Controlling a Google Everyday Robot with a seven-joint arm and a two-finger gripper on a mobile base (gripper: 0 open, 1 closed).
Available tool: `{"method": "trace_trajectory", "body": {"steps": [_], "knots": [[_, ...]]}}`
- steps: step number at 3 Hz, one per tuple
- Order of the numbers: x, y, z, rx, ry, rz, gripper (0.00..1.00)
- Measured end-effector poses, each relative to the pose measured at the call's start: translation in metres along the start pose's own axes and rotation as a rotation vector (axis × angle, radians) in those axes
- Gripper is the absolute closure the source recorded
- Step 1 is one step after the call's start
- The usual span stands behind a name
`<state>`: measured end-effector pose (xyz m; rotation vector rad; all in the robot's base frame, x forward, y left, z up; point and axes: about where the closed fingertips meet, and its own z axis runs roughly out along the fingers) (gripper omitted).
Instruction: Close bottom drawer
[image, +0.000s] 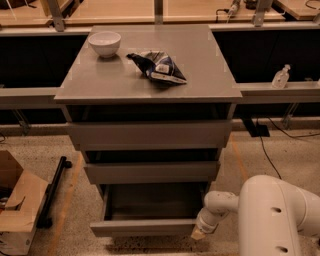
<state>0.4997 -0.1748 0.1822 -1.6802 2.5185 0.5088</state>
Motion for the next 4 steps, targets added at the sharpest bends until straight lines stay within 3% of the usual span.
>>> {"method": "trace_trajectory", "body": {"steps": [1, 2, 3, 4], "knots": [[0.0, -0.001, 0.001, 0.006, 0.0, 0.002, 1.0], [-0.009, -0.021, 0.004, 0.09, -0.011, -0.027, 1.0], [-0.009, -0.021, 0.004, 0.091, -0.011, -0.028, 1.0], [-0.051, -0.072, -0.026, 0.232, -0.047, -0.157, 1.0]]}}
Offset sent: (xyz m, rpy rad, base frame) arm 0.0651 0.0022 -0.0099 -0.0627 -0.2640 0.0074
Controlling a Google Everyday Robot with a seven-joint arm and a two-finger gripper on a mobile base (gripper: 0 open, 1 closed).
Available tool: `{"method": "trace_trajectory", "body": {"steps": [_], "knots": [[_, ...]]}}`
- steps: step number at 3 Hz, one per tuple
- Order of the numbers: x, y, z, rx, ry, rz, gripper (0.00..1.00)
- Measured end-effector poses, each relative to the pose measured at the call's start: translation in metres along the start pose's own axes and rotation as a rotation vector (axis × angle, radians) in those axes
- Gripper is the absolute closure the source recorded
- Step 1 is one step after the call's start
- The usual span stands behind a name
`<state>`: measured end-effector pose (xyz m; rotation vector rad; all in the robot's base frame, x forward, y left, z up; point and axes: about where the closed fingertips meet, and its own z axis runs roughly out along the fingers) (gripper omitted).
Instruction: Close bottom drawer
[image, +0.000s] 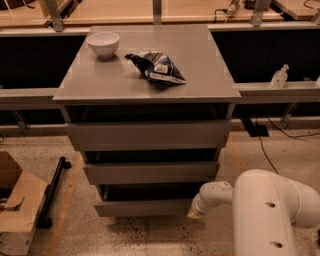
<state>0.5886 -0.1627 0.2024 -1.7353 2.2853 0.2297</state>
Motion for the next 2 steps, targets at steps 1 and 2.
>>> {"method": "trace_trajectory", "body": {"steps": [1, 2], "knots": [[0.0, 0.0001, 0.0001, 0.0, 0.0, 0.0, 1.0], [-0.0048, -0.0049, 0.0059, 0.01, 0.022, -0.031, 1.0]]}}
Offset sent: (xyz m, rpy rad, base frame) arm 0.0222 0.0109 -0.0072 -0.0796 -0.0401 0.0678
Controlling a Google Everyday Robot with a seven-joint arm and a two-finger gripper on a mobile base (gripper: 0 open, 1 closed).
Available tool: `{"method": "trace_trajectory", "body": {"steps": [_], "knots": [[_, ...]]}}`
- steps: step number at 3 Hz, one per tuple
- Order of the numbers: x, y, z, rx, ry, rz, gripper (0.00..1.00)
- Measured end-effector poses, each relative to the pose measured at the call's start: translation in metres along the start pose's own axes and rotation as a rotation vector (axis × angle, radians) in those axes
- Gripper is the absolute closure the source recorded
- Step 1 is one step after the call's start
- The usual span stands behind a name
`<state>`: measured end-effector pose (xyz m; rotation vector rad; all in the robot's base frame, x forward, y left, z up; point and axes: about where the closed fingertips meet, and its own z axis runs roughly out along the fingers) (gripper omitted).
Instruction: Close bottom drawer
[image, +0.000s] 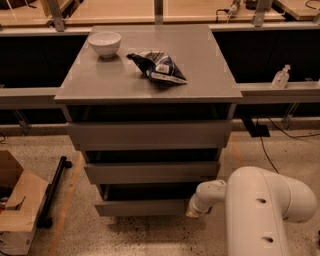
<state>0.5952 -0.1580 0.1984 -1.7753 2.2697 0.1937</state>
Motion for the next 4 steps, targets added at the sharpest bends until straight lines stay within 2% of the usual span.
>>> {"method": "trace_trajectory", "body": {"steps": [1, 2, 3, 4], "knots": [[-0.008, -0.023, 0.027, 0.037, 0.022, -0.079, 1.0], [-0.012, -0.034, 0.036, 0.052, 0.023, -0.105, 1.0], [-0.034, -0.072, 0.028, 0.127, -0.013, -0.162, 1.0], [-0.034, -0.072, 0.027, 0.131, -0.015, -0.165, 1.0]]}}
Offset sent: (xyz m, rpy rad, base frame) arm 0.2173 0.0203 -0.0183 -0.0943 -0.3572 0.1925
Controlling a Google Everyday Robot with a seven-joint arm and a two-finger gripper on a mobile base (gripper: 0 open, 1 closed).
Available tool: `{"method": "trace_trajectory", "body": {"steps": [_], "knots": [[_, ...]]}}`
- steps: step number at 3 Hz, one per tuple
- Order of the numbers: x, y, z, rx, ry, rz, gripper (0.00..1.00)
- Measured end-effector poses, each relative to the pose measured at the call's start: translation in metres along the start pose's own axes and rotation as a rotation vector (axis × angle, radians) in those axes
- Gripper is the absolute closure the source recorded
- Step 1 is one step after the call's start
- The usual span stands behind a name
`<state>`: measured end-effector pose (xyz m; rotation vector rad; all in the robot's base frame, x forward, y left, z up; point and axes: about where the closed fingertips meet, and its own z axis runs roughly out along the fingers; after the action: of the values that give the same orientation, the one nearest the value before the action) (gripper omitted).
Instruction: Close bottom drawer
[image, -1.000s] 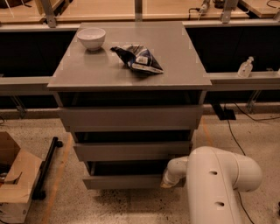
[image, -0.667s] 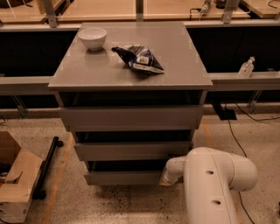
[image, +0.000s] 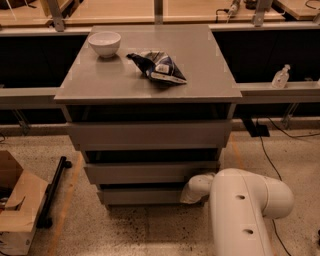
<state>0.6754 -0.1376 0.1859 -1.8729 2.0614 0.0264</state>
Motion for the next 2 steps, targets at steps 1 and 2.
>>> {"method": "trace_trajectory", "body": {"steps": [1, 2], "knots": [[-0.0094, -0.0232, -0.004, 0.054, -0.044, -0.027, 1.0], [-0.0078, -0.0191, -0.005, 0.053, -0.044, -0.027, 0.98]]}}
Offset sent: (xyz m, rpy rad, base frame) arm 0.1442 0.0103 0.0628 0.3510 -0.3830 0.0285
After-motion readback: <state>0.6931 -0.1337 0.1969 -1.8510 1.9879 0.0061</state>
